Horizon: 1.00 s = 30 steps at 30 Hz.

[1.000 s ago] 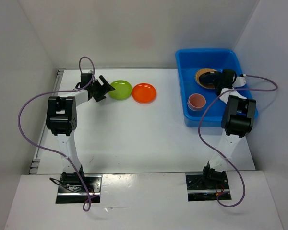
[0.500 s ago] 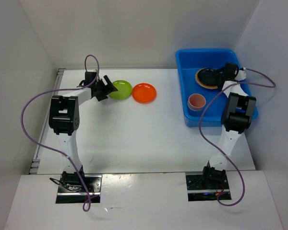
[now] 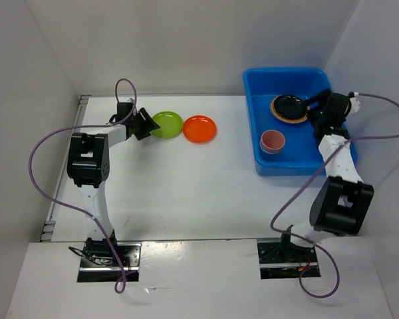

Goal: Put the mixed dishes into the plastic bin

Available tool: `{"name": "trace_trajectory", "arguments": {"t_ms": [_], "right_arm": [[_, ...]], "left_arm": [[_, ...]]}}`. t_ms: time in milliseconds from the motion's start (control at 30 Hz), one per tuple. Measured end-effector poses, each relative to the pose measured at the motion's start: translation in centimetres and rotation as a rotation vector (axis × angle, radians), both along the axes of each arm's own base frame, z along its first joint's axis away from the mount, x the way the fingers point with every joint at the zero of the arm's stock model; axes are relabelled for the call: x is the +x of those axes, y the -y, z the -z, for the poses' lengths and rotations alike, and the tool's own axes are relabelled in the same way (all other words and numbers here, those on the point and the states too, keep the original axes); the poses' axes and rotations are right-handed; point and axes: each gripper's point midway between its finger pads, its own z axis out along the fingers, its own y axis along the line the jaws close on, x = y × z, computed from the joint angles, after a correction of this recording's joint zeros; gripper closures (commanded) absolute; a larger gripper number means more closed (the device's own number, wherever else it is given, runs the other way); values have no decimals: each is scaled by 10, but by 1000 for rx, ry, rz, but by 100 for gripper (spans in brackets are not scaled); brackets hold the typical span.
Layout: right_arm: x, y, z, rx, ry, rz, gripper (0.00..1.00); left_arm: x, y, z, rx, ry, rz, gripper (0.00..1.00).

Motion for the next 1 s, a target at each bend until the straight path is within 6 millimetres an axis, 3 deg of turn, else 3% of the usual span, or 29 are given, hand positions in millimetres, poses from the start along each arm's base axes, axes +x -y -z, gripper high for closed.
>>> {"name": "trace_trajectory", "arguments": {"t_ms": [100, 200, 267, 367, 467, 533, 733, 833, 933, 1000], "right_arm": [[-11, -14, -66, -67, 163, -54, 6], [-16, -50, -110, -127, 270, -157, 5], [-16, -81, -127, -150, 312, -251, 5], [-17, -119, -134, -160, 335, -375, 5], [-19, -144, -133, -167, 339, -468, 4], [-21, -158, -134, -180, 342, -516, 4], [-32, -220, -147, -183, 392, -744, 1], [-36, -252, -154, -179, 425, -878, 1], [-37, -282, -150, -171, 430, -995, 1], [-40, -304, -142, -158, 420, -1070, 1]], "left_arm": [[1, -3, 3, -30, 2, -46, 41], [4, -6, 4, -57, 1, -101, 48], [5, -8, 5, -70, -1, -132, 54], [8, -8, 8, -90, -4, -164, 61], [11, -9, 12, -114, -5, -195, 79], [12, -9, 13, -126, -6, -207, 100], [9, -7, 13, -165, 8, -220, 100], [-7, -8, 5, -188, -8, -192, 100], [-17, -9, -24, -226, 16, -131, 100], [-20, -10, -60, -246, 74, -79, 100]]}}
